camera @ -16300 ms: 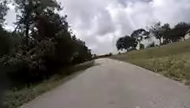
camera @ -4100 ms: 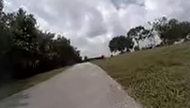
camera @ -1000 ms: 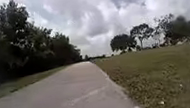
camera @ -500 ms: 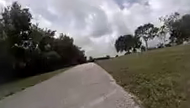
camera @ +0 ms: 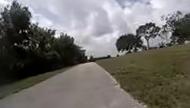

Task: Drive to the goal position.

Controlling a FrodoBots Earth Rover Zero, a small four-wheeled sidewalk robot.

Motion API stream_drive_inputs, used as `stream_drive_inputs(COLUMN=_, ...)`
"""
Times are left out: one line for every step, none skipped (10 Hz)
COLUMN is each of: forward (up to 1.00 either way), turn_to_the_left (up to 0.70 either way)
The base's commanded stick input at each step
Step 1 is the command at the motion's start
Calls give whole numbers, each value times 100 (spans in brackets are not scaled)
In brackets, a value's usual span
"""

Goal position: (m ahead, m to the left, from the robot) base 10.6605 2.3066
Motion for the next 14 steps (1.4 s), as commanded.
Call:
stream_drive_inputs(forward=70, turn_to_the_left=0)
stream_drive_inputs(forward=70, turn_to_the_left=0)
stream_drive_inputs(forward=70, turn_to_the_left=0)
stream_drive_inputs(forward=70, turn_to_the_left=0)
stream_drive_inputs(forward=70, turn_to_the_left=0)
stream_drive_inputs(forward=70, turn_to_the_left=0)
stream_drive_inputs(forward=70, turn_to_the_left=0)
stream_drive_inputs(forward=70, turn_to_the_left=0)
stream_drive_inputs(forward=70, turn_to_the_left=0)
stream_drive_inputs(forward=70, turn_to_the_left=0)
stream_drive_inputs(forward=70, turn_to_the_left=0)
stream_drive_inputs(forward=70, turn_to_the_left=3)
stream_drive_inputs(forward=70, turn_to_the_left=26)
stream_drive_inputs(forward=70, turn_to_the_left=35)
